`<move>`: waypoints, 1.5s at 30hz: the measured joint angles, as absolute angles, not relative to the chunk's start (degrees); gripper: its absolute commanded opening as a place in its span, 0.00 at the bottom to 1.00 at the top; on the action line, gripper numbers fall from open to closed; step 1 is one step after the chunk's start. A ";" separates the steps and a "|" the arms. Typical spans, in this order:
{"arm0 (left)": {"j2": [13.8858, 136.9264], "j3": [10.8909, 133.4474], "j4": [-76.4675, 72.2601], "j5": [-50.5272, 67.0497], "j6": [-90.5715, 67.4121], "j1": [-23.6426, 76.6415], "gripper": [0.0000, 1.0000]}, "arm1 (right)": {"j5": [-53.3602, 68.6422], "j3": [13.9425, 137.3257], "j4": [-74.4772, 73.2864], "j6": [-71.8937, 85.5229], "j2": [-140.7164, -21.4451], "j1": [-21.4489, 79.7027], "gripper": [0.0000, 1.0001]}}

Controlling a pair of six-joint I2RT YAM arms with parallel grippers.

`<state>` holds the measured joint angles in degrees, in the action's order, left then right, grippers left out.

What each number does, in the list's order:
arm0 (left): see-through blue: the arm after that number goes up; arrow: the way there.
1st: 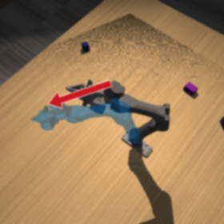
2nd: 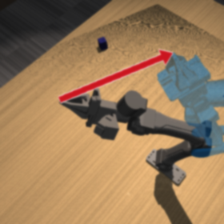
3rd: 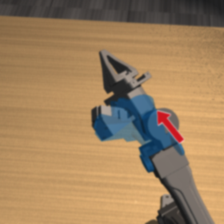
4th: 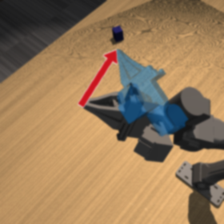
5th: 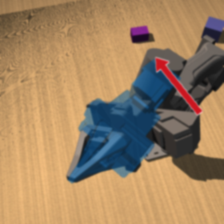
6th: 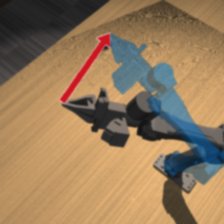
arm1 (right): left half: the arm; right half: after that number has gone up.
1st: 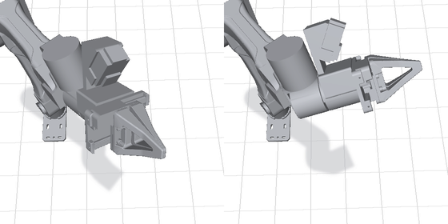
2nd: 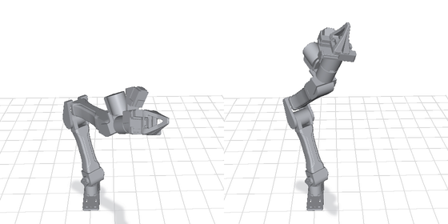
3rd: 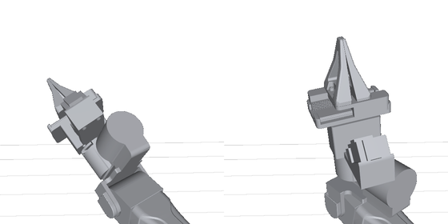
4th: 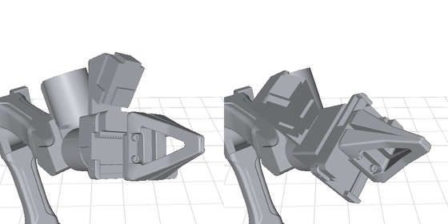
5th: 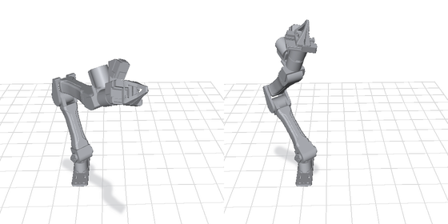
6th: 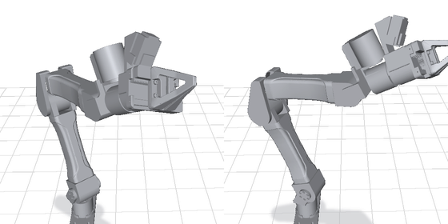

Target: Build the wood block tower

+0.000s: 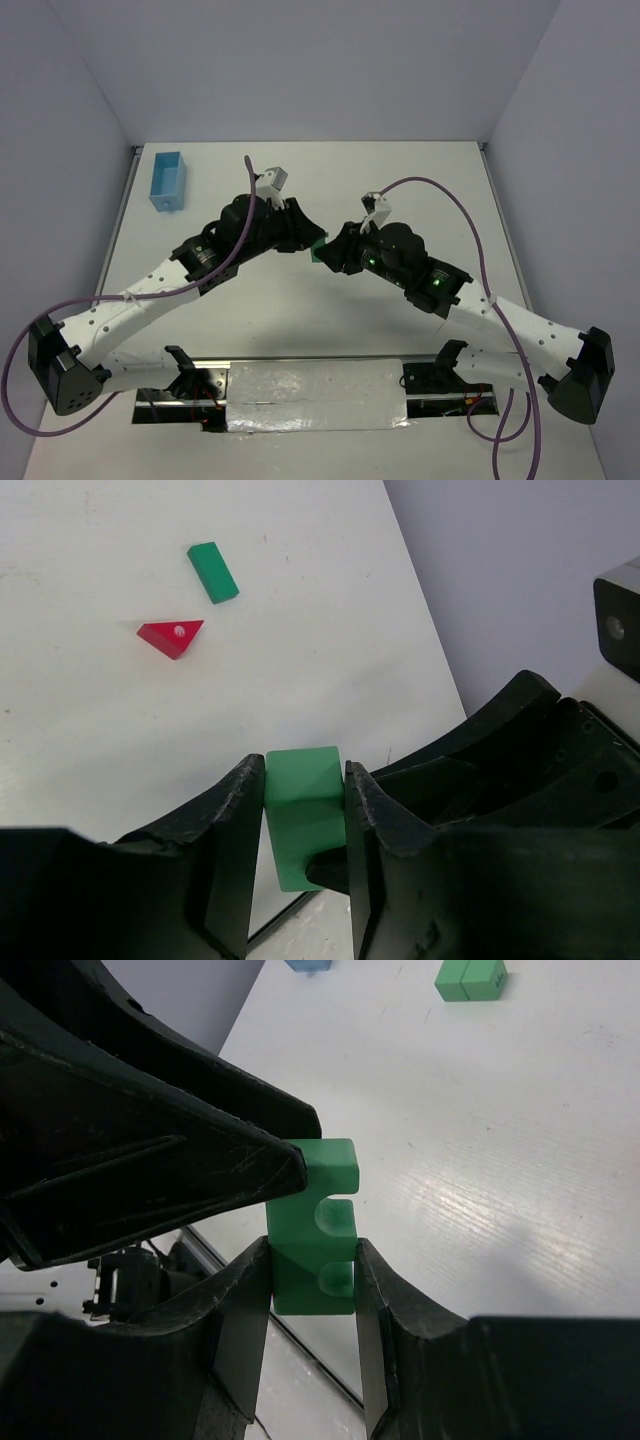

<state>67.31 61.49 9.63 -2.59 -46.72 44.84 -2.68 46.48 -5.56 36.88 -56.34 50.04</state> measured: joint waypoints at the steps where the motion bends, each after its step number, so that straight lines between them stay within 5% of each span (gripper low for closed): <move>1: 67.31 61.47 9.54 -2.61 -46.74 44.84 0.35 | -2.90 46.57 -5.54 36.95 -56.53 50.11 0.18; 6: 67.35 60.58 8.95 -2.63 -46.85 44.64 0.26 | -4.14 46.94 -5.30 37.47 -58.00 50.57 0.18; 11: 67.42 59.90 8.91 -2.72 -46.59 44.38 0.04 | -4.69 47.05 -5.30 37.91 -59.09 50.87 0.18; 15: 67.42 59.90 8.47 -2.70 -46.46 44.34 0.00 | -5.39 47.27 -5.28 37.95 -59.11 50.89 0.17; 17: 67.44 59.90 8.47 -2.70 -46.46 44.34 0.10 | -5.58 47.27 -5.30 37.95 -59.11 50.94 0.16; 18: 67.48 59.90 8.43 -2.70 -46.46 44.34 0.32 | -5.72 47.27 -5.30 37.95 -59.11 51.00 0.16; 19: 67.59 59.90 8.36 -2.70 -46.48 44.34 0.42 | -5.87 47.27 -5.30 37.95 -59.11 51.03 0.16; 22: 68.20 59.90 7.99 -2.66 -46.54 44.29 0.55 | -6.61 47.27 -5.32 37.93 -59.11 51.05 0.16; 26: 68.82 59.90 7.97 -1.48 -46.85 44.58 0.43 | -7.33 47.77 -5.17 37.85 -59.20 51.16 0.16; 29: 68.82 59.90 7.90 -1.52 -46.81 44.51 0.25 | -7.60 47.99 -5.17 37.80 -59.51 51.24 0.16; 30: 68.82 59.90 7.90 -1.54 -46.81 44.51 0.08 | -7.62 47.99 -5.15 37.80 -59.51 51.24 0.16; 31: 68.82 59.92 7.88 -1.54 -46.78 44.51 0.03 | -7.66 47.99 -5.13 37.80 -59.51 51.24 0.18; 33: 68.82 59.96 7.90 -1.56 -46.68 44.51 0.00 | -7.68 47.99 -5.08 37.78 -59.51 51.27 0.27; 35: 68.82 60.25 8.10 -1.56 -46.22 44.51 0.00 | -7.70 47.99 -4.75 37.69 -59.48 51.37 0.59; 36: 68.82 60.55 8.36 -1.78 -45.25 44.51 0.00 | -7.55 47.97 -4.60 37.65 -59.37 51.40 0.83; 38: 68.82 61.89 9.45 -1.76 -42.78 44.16 0.00 | -6.79 47.05 -3.84 37.23 -58.33 51.40 0.99; 45: 69.67 71.26 16.78 4.51 -26.17 43.03 0.00 | 0.80 45.78 -4.56 34.92 -48.75 48.14 0.98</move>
